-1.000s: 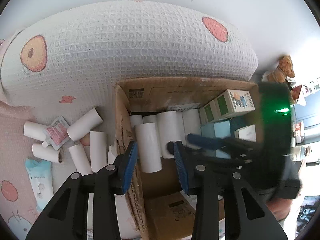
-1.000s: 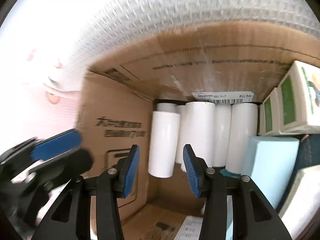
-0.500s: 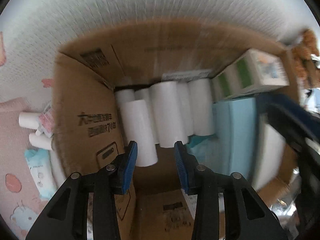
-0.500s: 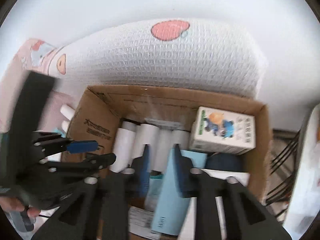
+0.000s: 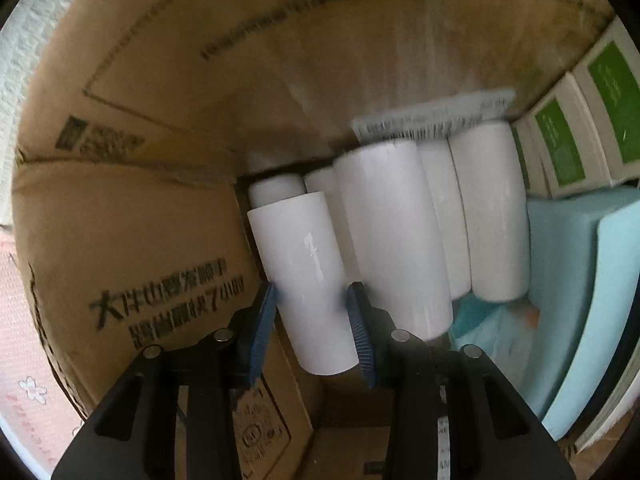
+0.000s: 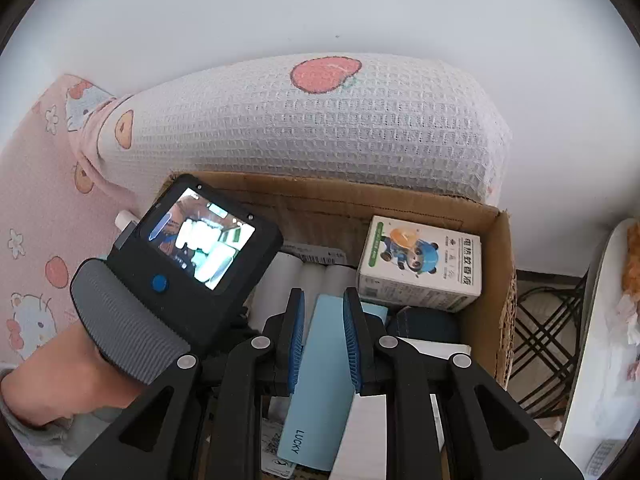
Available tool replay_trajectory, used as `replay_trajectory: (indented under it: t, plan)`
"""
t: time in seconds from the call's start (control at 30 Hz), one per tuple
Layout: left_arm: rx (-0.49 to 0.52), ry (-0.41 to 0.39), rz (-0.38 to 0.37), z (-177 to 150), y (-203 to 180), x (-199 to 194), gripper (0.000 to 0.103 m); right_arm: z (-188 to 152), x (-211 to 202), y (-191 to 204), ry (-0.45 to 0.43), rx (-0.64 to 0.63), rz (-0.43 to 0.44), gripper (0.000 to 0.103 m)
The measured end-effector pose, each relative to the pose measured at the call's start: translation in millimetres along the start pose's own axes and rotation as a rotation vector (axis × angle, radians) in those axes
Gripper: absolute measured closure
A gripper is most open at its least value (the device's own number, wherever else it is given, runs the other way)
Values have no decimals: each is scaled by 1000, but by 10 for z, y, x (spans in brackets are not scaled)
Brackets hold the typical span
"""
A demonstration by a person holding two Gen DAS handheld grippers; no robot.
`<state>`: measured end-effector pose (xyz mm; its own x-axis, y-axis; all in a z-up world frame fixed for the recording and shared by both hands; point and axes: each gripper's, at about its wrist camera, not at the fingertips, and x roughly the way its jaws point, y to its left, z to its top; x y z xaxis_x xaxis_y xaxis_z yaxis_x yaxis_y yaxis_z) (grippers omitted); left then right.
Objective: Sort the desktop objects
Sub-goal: 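Open the left gripper to release the tube in the box, then withdraw the open left gripper from the box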
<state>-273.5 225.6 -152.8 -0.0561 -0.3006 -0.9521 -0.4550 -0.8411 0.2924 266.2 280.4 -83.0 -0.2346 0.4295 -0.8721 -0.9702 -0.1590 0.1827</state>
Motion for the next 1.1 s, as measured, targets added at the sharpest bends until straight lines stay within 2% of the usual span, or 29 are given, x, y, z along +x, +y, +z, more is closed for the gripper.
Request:
replay_trajectory:
  t: [0.27,0.37,0.5,0.67,0.77,0.83,0.87,0.9,1.0,1.1]
  plan:
    - [-28,-56,-14,61,85,-51,63,33,109,12,17,7,19,86]
    - [-47,-96,-59,4,157,-155,63,-5,146,30,21,14,30,86]
    - [-79,-168,-144,-155,295,-392,61,-15,113,109,0,22,55,86]
    - [-74,-266,-163,-435,387,-693,61,-104,5,211,-19,25,31,86]
    - [-70,-307,-206,-629,427,-831,61,-187,-81,281,-22,23,35,86]
    - [-57,-330,-234,-766,409,-903,69,-233,-140,333,-26,18,27,86]
    - [-52,-353,-242,-840,424,-943,81,-253,-169,353,-29,16,23,87]
    - [-48,-374,-244,-890,433,-973,87,-269,-198,387,-32,14,25,87]
    - [-40,-466,-240,-1196,338,-1103,88,-346,-291,463,-39,12,28,86]
    - [-24,-527,-253,-1161,506,-1165,88,-401,-358,570,-43,-3,23,86]
